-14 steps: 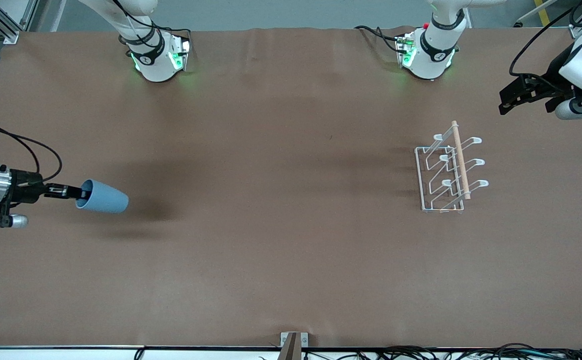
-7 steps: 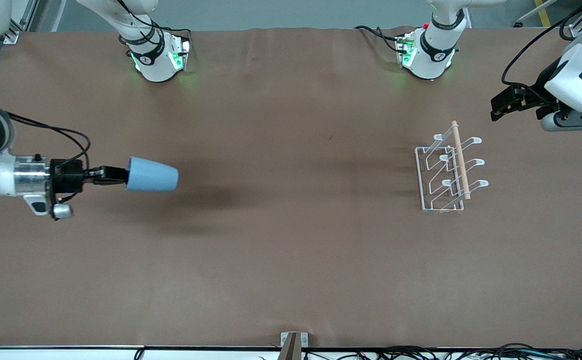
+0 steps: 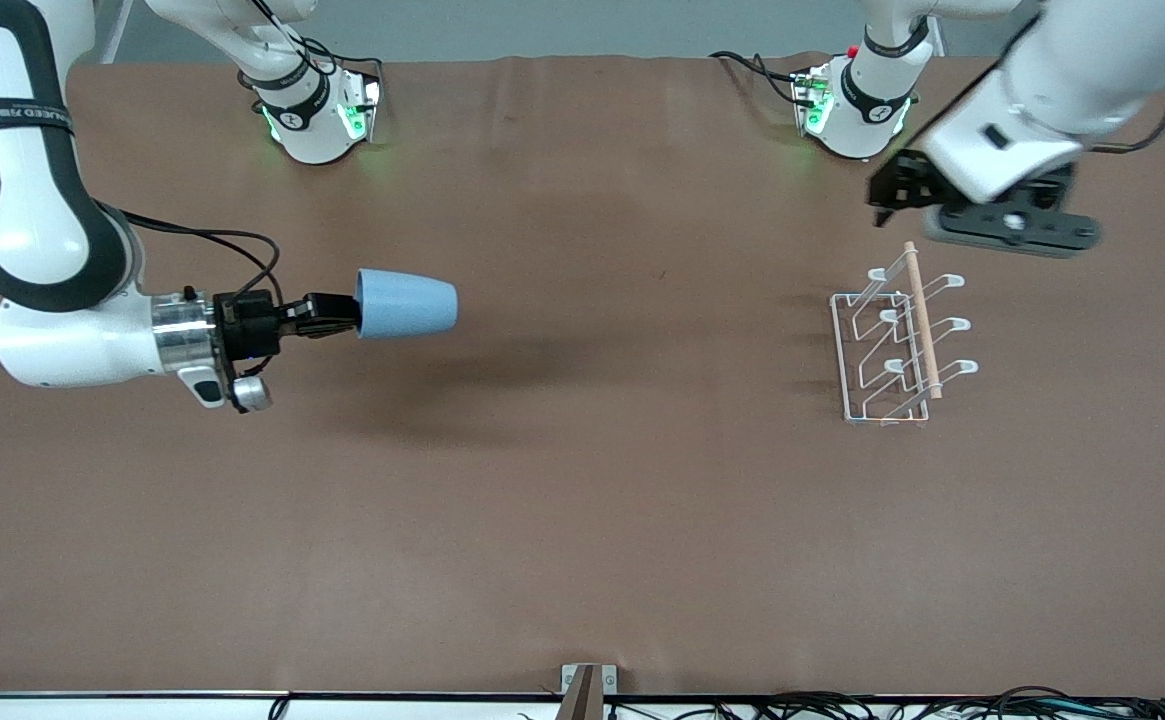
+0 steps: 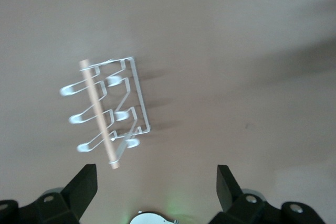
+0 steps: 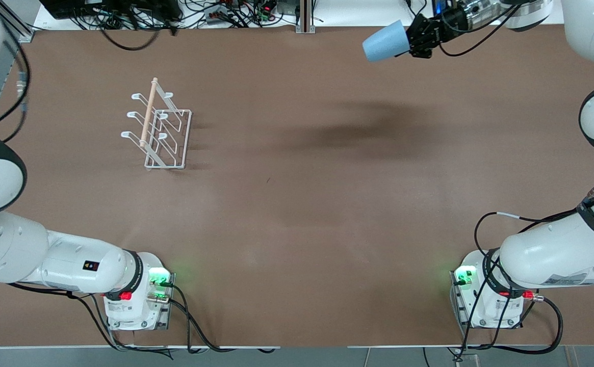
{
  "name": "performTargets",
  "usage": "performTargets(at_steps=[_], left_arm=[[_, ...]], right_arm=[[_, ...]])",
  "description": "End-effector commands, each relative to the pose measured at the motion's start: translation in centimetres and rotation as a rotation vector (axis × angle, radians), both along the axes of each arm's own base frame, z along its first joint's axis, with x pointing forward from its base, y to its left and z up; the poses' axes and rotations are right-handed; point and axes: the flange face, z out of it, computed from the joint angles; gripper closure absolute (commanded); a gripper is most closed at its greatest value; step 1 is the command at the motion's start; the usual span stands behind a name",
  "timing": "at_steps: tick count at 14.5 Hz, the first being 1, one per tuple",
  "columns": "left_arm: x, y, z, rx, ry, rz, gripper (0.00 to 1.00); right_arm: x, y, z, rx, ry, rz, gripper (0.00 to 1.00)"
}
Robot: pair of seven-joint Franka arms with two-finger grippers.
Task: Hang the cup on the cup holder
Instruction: 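Lift the blue cup with the right gripper while the left gripper approaches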
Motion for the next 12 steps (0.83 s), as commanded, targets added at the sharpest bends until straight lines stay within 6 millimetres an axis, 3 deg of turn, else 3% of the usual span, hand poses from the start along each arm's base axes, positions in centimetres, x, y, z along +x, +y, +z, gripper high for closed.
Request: performTargets(at_steps=[1,4,7,10,12], left_arm=[[-0.5,-5.4,0.3,-0.014,-0.011,-0.103,0.0],[-2.5,-11.8,0.6,-0.05,-0.068,-0.198,0.0],[-4.2,-16.9,0.3,-0.101,-0.136,-0.292,0.0],[-5.1,-21.4,-0.2,-0.155,-0.193,-0.36,0.0],[-4.6,-23.3,-0.2,-0.198,-0.241,-0.378,0.0]], right_arm=[[-1.8,3.1,-0.4,0.084,0.031,-0.034,1.0],[-2.3,5.7,-0.4,0.152,0.02,-0.025,1.0],[-3.0,8.1,-1.1,0.164,0.034,0.003,1.0],[-3.4,8.9,-1.2,0.164,0.036,0.017,0.99],[-3.5,9.3,-1.6,0.164,0.045,0.024,0.99]])
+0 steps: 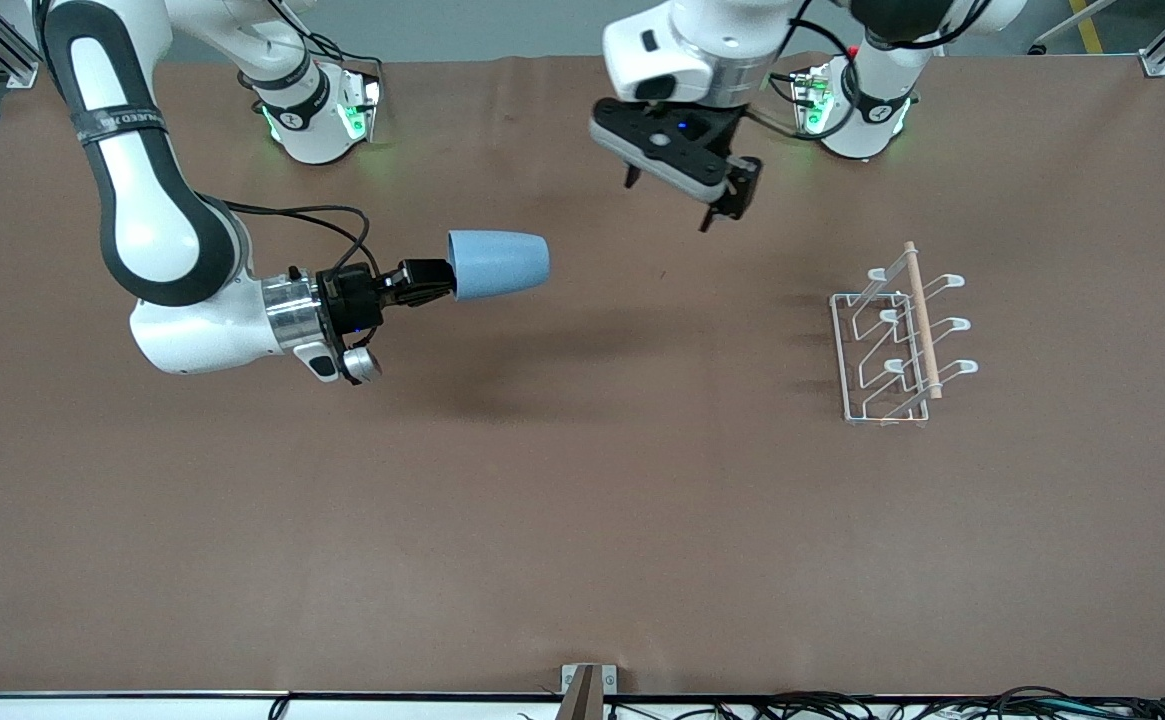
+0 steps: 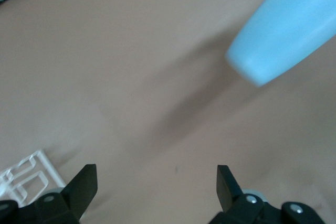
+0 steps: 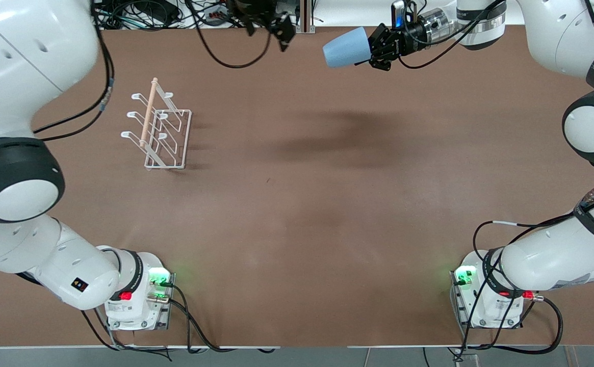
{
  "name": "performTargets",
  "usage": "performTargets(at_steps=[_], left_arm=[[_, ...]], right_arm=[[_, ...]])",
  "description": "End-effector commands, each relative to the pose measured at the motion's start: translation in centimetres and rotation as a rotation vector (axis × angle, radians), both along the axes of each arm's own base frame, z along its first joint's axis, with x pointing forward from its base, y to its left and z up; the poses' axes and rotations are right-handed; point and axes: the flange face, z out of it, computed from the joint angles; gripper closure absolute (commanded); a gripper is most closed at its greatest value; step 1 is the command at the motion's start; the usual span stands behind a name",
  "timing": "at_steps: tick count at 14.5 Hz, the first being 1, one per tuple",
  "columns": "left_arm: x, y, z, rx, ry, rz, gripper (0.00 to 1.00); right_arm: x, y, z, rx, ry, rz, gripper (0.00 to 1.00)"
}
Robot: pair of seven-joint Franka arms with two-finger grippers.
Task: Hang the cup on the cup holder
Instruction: 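Lift the blue cup with the right gripper while the left gripper approaches, then grasp the blue cup's base with the left gripper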
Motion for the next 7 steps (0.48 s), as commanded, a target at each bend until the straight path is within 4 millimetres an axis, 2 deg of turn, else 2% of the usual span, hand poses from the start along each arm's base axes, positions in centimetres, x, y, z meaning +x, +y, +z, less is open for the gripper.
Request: performTargets(at_steps=[1,4,7], left_arm=[[0.3,-2.9,0.4,-0.053,-0.049,-0.049,0.0],[-0.8,-5.5,-1.4,-0.052,-0.043,-0.125,0.0],[-1.2,-7.9,-2.4,-0.092,-0.081,-0.178,0.0]], right_arm=[[-0.5,0.3,-0.4,0.026,0.005,-0.013,0.99],[-0.8,1.0,-0.5,0.026,0.007,-0.001,0.99],[-0.8,1.0,-0.6,0.028,0.009,0.003,0.99]])
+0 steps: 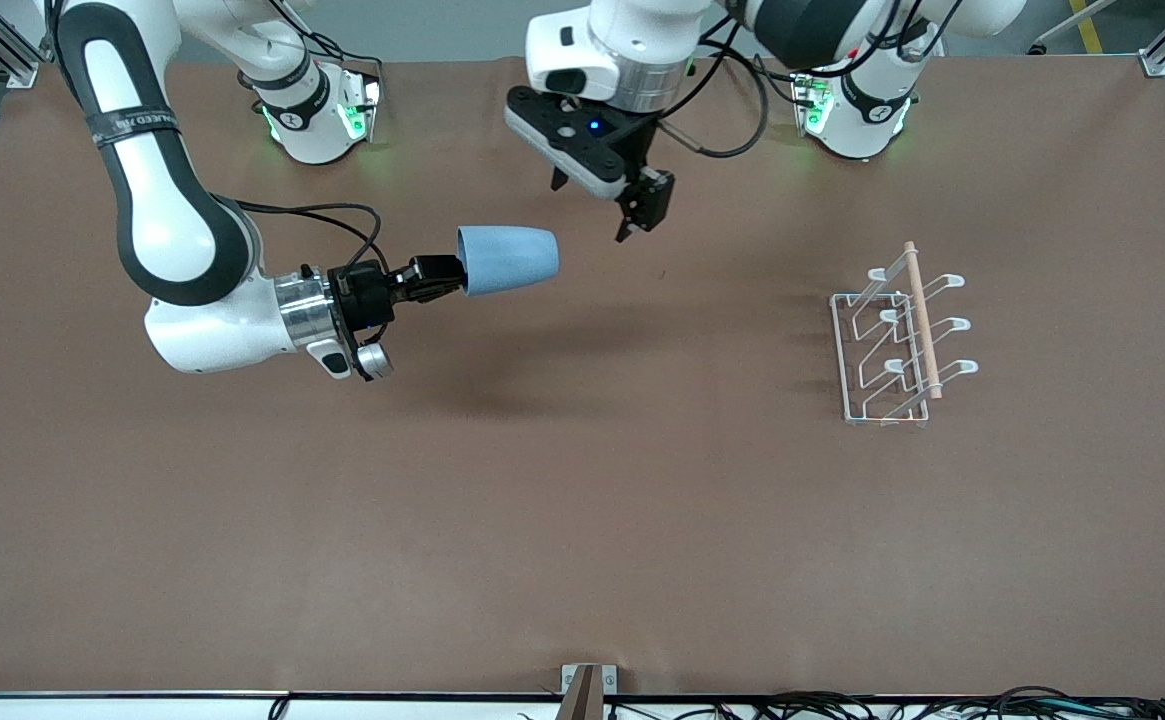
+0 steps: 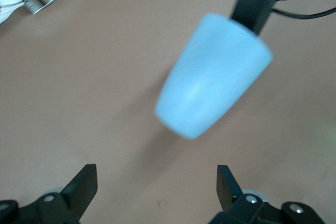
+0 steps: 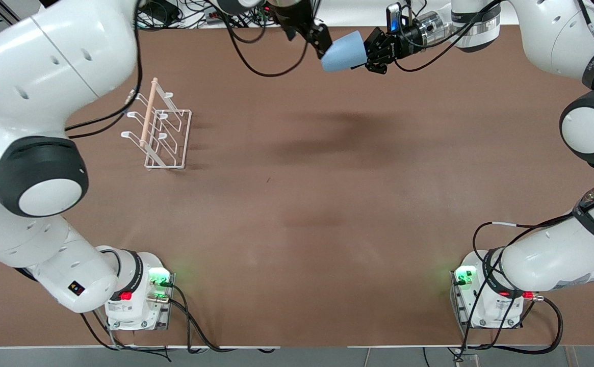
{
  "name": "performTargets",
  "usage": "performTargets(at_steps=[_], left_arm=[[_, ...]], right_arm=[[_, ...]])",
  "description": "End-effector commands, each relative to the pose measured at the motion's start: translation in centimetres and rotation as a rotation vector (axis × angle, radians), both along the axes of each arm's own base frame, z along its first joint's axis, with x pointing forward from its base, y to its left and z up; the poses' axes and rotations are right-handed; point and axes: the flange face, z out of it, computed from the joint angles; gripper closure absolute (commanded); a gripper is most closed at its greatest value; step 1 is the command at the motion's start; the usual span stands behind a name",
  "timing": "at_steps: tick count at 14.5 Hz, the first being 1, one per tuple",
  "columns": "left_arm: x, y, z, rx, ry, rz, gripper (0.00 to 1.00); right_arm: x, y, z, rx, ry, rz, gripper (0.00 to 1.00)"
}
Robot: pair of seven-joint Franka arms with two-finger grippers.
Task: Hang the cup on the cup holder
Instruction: 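Grasp the blue cup's base with the left gripper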
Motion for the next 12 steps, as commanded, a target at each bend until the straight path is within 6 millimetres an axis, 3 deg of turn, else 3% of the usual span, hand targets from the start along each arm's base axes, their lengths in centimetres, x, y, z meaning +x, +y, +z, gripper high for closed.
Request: performTargets(at_steps=[1,4,12], left_arm=[[0.5,-1.7,-0.4,-0.028,-0.037,-0.065,0.0],[0.9,-2.6,-2.8,-0.003,-0.034,-0.147,0.02],[2.8,-4.5,-5.1,-0.02,-0.099,-0.294,0.03]], right_arm=[[-0.4,0.1,-0.2,0.029,0.003,-0.012,0.99],[-0.5,0.2,-0.2,0.031,0.006,-0.005,0.99],[-0.8,0.7,-0.4,0.031,0.01,0.005,0.97]])
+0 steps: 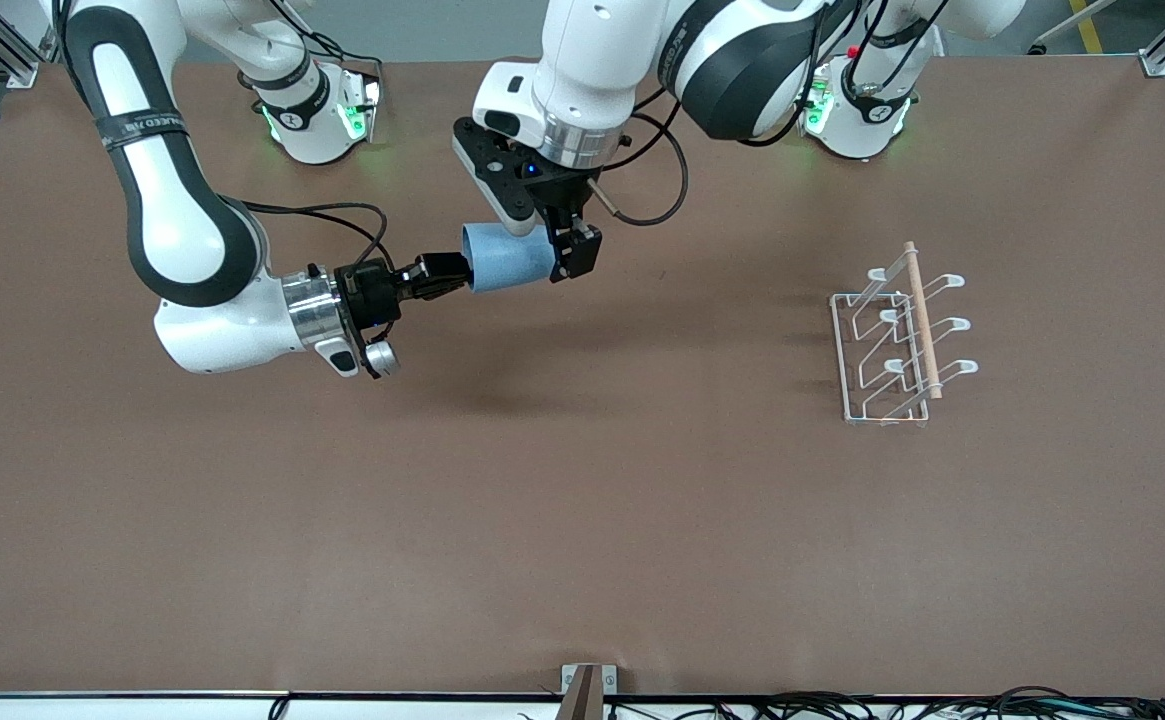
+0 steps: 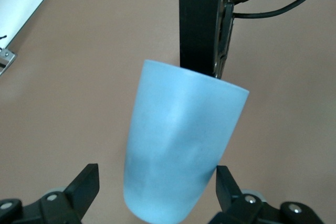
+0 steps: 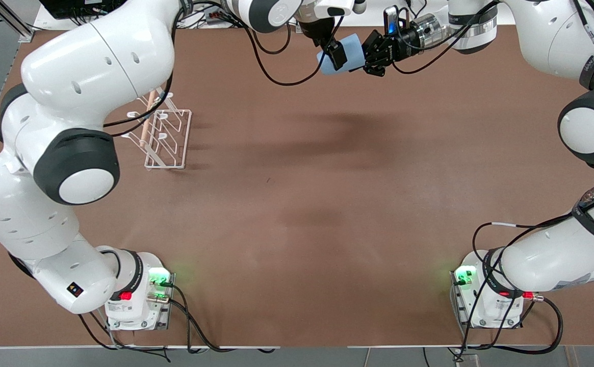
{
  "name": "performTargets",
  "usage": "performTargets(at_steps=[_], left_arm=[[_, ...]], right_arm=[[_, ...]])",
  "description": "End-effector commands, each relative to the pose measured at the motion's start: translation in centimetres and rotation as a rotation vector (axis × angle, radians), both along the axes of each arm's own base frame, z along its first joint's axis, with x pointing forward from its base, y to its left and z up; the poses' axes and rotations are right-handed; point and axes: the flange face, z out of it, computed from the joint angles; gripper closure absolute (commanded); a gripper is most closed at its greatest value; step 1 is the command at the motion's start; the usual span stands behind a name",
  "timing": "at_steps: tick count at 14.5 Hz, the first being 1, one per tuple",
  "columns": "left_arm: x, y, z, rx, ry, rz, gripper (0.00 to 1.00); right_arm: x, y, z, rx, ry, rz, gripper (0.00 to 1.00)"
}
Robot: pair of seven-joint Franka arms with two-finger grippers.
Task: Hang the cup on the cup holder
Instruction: 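Grasp the blue cup's base with the left gripper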
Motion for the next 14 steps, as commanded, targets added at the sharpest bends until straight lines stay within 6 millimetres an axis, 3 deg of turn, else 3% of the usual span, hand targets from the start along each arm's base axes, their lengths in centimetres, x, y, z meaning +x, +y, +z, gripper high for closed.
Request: performTargets(at_steps=[1,9,14], left_arm=[[0.8,-1.0,-0.6,-0.019,-0.03,-0.033,0.03],[0.8,-1.9,-3.6,0.013,-0.003,-0.065,0.06],[1.1,-1.9,-4.3,0.022,-0.015,-0.124,0.17]], right_arm=[[-0.5,0.3,0.1,0.031,0.001,-0.004,0.97],[-0.5,0.3,0.1,0.031,0.001,-0.004,0.96],[-0.5,0.3,0.1,0.031,0.0,-0.006,0.95]])
